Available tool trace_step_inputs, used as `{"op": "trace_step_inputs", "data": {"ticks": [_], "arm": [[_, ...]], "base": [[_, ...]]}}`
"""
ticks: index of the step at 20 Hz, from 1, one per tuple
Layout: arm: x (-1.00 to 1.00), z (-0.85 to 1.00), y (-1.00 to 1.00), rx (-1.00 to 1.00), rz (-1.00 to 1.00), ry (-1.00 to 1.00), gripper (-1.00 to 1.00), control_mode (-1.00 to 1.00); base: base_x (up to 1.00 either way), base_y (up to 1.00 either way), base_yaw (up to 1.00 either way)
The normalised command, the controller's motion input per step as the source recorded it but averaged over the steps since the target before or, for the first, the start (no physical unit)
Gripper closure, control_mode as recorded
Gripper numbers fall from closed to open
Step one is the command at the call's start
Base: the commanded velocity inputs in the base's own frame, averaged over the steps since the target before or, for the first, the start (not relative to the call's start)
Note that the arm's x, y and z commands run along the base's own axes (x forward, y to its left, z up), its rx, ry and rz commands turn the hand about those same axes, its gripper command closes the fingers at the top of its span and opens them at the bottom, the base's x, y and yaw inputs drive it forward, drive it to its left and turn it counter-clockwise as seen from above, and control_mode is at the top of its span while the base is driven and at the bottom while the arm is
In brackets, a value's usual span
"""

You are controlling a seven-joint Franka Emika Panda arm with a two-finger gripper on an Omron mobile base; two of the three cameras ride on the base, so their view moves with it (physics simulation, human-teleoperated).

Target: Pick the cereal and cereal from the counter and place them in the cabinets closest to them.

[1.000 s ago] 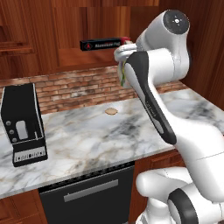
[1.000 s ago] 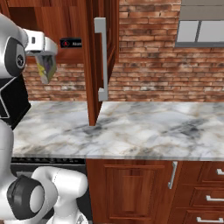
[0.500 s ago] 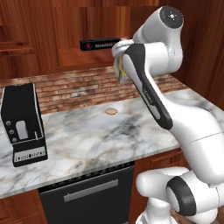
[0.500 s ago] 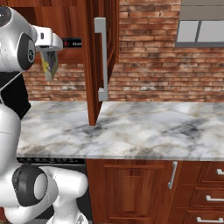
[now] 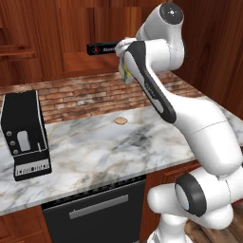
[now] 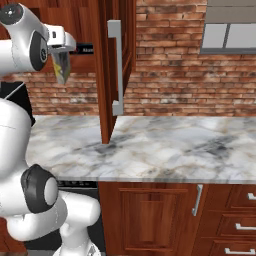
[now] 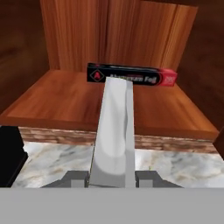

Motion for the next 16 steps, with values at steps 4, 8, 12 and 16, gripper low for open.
{"op": "trace_step_inputs", "data": {"ticks": [4,8,12,16], "arm": [[0.36,0.0,0.15,-0.06,0.0,0.0,1.0,-1.0],[0.29,0.0,0.1,-0.07,0.0,0.0,1.0,-1.0],[0.24,0.09,0.06,-0.02,0.0,0.0,1.0,-1.0],[0.06,0.23,0.03,0.0,0.0,-0.04,1.0,-1.0]], "base": [[0.0,0.0,0.0],[0.0,0.0,0.0],[0.0,0.0,0.0],[0.0,0.0,0.0]]}}
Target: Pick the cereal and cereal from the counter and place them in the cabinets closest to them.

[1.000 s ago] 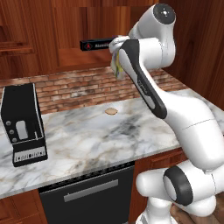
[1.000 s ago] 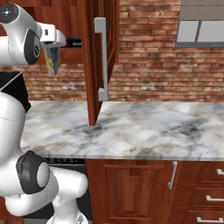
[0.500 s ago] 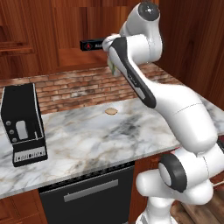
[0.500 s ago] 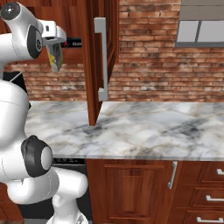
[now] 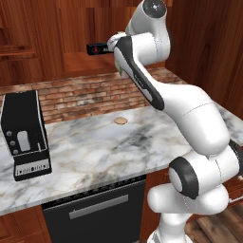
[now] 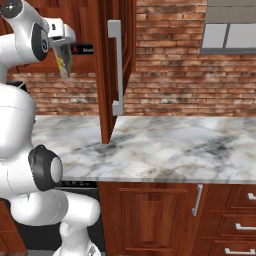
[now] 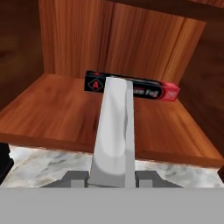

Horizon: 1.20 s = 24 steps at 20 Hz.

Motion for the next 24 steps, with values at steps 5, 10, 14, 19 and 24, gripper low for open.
{"op": "trace_step_inputs", "data": {"ticks": [5,10,14,19,24], "arm": [[0.16,0.04,0.06,-0.02,0.0,-0.06,1.0,-1.0],[0.12,-0.16,0.02,-0.07,0.0,-0.02,1.0,-1.0],[0.17,-0.2,0.0,-0.04,0.0,-0.02,1.0,-1.0],[0.34,-0.06,0.0,0.0,0.0,0.0,1.0,-1.0],[0.45,0.0,0.0,0.0,0.0,0.0,1.0,-1.0]], "base": [[0.0,0.0,0.0],[0.0,0.0,0.0],[0.0,0.0,0.0],[0.0,0.0,0.0],[0.0,0.0,0.0]]}}
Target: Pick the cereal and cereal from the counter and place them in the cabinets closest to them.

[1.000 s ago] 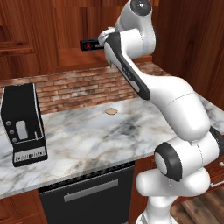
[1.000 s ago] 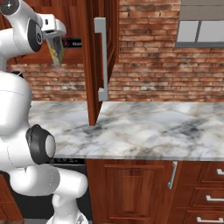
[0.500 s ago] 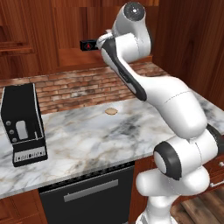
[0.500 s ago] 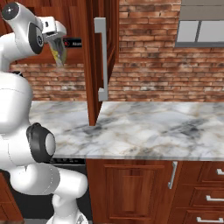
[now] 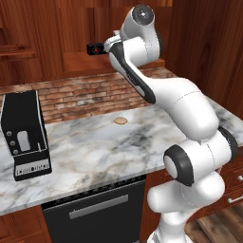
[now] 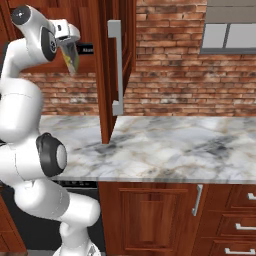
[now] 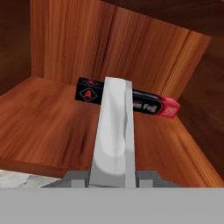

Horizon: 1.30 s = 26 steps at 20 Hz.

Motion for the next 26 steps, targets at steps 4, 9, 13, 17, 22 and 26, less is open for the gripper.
{"op": "trace_step_inputs", "data": {"ticks": [4,9,13,17,22,26], "arm": [[0.48,0.0,0.0,0.0,0.0,0.0,1.0,-1.0],[0.33,-0.01,0.0,0.0,0.0,0.0,1.0,-1.0],[0.16,-0.1,0.0,0.0,0.0,0.0,1.0,-1.0],[0.11,-0.15,0.0,0.0,0.0,0.0,1.0,-1.0],[0.32,-0.15,0.0,0.0,0.0,-0.02,1.0,-1.0],[0.52,-0.08,0.0,0.0,0.0,-0.03,1.0,-1.0]], "base": [[0.0,0.0,0.0],[0.0,0.0,0.0],[0.0,0.0,0.0],[0.0,0.0,0.0],[0.0,0.0,0.0],[0.0,0.0,0.0]]}}
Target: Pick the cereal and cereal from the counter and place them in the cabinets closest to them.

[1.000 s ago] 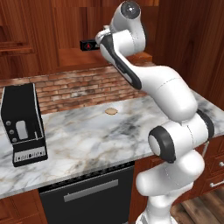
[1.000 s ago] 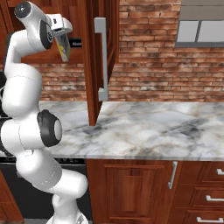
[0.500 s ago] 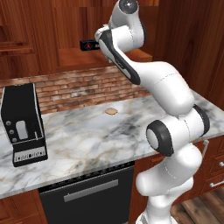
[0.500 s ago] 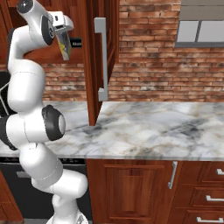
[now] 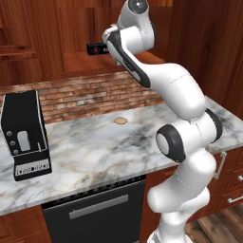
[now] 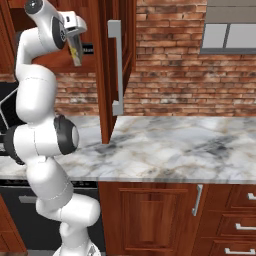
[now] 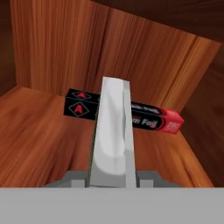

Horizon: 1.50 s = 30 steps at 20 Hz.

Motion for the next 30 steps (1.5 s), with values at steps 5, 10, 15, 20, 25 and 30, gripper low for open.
{"op": "trace_step_inputs", "data": {"ticks": [5,10,15,20,25,30], "arm": [[0.45,-0.11,0.0,0.0,-0.01,-0.02,1.0,-1.0],[0.26,-0.17,0.0,0.0,0.0,0.0,-1.0,-1.0],[0.16,-0.1,0.0,0.0,-0.01,0.0,-1.0,-1.0],[0.01,-0.05,0.0,0.0,-0.02,0.0,-1.0,-1.0],[-0.28,0.0,-0.01,0.04,-0.02,0.0,-1.0,-1.0],[-0.87,-0.22,-0.01,0.01,0.0,-0.03,-1.0,-1.0]], "base": [[0.0,0.0,0.0],[0.0,0.0,0.0],[0.0,0.0,0.0],[0.0,0.0,0.0],[0.0,0.0,0.0],[0.0,0.0,0.0]]}}
